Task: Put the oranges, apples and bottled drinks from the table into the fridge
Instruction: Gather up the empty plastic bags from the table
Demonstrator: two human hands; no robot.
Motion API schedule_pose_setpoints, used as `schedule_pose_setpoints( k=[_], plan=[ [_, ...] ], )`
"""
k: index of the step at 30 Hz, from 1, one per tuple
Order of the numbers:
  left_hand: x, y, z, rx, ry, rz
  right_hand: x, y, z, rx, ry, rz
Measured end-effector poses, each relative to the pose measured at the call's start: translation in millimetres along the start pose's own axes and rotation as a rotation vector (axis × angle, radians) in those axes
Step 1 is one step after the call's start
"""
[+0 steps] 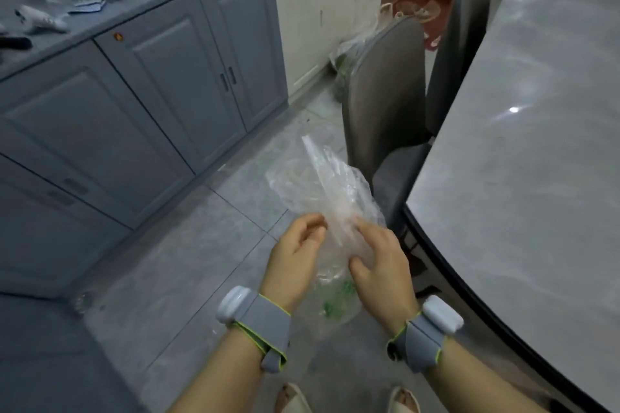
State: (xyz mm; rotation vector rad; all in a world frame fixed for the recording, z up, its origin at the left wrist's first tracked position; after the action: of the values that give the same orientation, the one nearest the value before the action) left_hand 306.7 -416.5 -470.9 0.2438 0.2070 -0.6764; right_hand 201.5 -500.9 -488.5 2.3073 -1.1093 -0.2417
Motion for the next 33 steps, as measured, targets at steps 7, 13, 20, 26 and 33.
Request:
schedule_pose_setpoints(
  k=[7,13,20,26,33],
  plan=[
    [51,36,-73,0.418,-0.098,0.273,29,-65,69,-0.081,-0.071,-0.039],
    [123,25,-162,0.558,-0.129,0.08,49,-126,156,-0.101,-0.06,-0.108],
    [185,1,-302,0.545,-0.095,-0.078,61,-210,260,-0.081,-0.075,-0.108],
    [222,-22,-416,0.663,-0.067,-0.05,51,-276,353,-0.067,-0.128,-0.187],
    [261,-48,-509,0.563,-0.123,-0.144,49,-338,443,-0.128,-0.143,-0.224]
  ],
)
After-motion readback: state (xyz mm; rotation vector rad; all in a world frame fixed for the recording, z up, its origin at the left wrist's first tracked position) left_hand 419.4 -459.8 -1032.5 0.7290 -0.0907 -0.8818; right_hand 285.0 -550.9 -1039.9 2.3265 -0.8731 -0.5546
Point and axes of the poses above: each hand's wrist, its own x-axis towards the middle knuckle, its own y-axis out of the back of the hand, z = x × y, the point moved 1 cm from there along x, towards the middle knuckle, and after that the axes turned 4 degrees about z, right-handed, at the moved point
